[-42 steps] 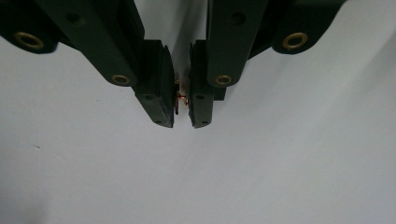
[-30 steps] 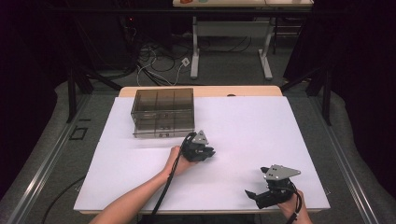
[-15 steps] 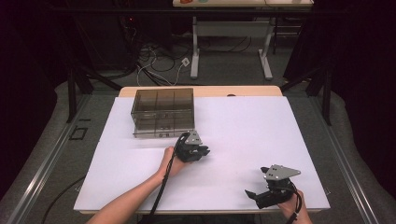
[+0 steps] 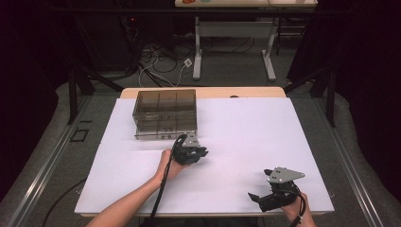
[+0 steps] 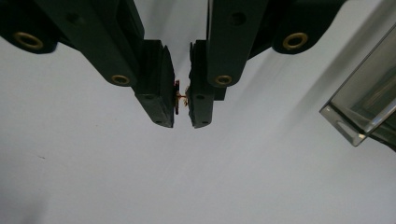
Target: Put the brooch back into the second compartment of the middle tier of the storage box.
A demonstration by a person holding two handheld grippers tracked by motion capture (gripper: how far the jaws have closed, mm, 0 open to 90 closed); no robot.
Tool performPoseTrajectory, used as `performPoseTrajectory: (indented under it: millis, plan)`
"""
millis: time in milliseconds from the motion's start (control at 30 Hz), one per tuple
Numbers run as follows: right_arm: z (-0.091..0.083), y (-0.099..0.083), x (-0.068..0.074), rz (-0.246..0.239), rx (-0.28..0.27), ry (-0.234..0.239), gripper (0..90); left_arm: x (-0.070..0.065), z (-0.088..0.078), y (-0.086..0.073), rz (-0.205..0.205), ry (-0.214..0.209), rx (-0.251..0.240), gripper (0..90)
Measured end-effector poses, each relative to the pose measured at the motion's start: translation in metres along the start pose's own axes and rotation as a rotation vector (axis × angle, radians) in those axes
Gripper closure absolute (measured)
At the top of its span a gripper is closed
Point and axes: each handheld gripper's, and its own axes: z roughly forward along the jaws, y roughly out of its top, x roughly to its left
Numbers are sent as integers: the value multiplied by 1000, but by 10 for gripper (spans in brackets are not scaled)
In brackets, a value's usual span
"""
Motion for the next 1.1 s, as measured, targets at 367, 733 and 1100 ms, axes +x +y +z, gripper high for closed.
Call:
performPoseTrajectory:
  millis: [367, 733, 1100]
  plan:
    - [0, 0, 0, 1, 0, -3, 0, 1, -11, -6, 11, 27, 4, 797]
    - [-1, 0, 1, 4, -3, -7, 0, 7, -23, -10, 9, 60, -3, 797]
    - [-1, 0, 1, 10, 3, -17, 0, 12, -31, -17, 1, 91, -7, 797]
